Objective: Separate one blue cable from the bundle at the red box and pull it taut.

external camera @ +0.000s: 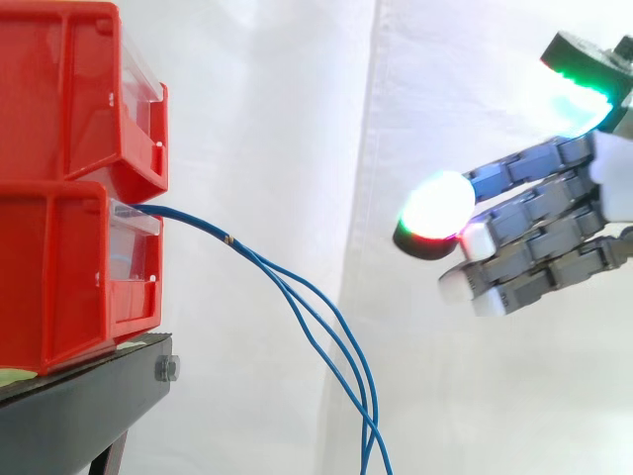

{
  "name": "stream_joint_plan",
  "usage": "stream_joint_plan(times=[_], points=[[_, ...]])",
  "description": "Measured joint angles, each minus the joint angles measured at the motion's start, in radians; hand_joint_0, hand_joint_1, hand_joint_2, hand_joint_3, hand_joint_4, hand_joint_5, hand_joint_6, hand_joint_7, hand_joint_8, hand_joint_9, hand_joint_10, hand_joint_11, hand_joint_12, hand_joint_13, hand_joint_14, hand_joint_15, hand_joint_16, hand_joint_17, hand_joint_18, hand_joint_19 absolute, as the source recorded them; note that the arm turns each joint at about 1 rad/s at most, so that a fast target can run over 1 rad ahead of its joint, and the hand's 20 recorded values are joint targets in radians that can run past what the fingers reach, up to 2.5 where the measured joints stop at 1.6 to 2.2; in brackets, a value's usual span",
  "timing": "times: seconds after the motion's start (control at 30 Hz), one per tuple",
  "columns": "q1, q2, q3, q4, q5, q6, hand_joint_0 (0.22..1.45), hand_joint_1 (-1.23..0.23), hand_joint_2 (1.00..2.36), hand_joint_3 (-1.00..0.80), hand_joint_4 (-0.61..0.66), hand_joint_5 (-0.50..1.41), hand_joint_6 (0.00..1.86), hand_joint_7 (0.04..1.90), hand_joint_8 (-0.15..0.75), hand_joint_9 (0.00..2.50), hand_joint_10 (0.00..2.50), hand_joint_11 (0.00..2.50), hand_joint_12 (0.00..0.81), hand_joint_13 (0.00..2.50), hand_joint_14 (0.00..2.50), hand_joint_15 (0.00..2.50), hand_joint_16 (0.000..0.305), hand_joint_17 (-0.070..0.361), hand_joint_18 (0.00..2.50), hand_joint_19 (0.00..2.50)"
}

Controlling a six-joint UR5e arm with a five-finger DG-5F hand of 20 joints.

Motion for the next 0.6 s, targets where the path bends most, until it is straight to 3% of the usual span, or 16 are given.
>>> stream_joint_plan(times=[0.13, 0.3, 0.47, 0.6], points=[[0.002, -0.043, 0.032, 0.002, -0.002, 0.002, 0.53, -0.96, 1.00, -0.50, 0.18, -0.24, 0.50, 0.88, 0.258, 0.40, 0.02, 0.58, 0.380, 0.33, 0.01, 0.29, 0.049, 0.111, 0.21, 0.34], [0.000, -0.091, 0.062, 0.015, -0.005, 0.013, 0.53, -0.96, 1.00, -0.50, 0.18, -0.24, 0.50, 0.88, 0.259, 0.40, 0.02, 0.59, 0.381, 0.34, 0.01, 0.29, 0.048, 0.109, 0.22, 0.34], [-0.001, -0.104, 0.069, 0.042, -0.005, 0.007, 0.46, -0.84, 1.00, -0.50, 0.24, -0.22, 0.50, 0.90, 0.289, 0.44, 0.02, 0.58, 0.404, 0.35, 0.01, 0.30, 0.053, 0.119, 0.24, 0.37], [-0.004, -0.113, 0.070, 0.065, -0.005, -0.004, 0.44, -0.66, 1.00, -0.50, 0.28, -0.19, 0.50, 0.92, 0.323, 0.51, 0.01, 0.57, 0.425, 0.40, 0.01, 0.30, 0.056, 0.127, 0.26, 0.40]])
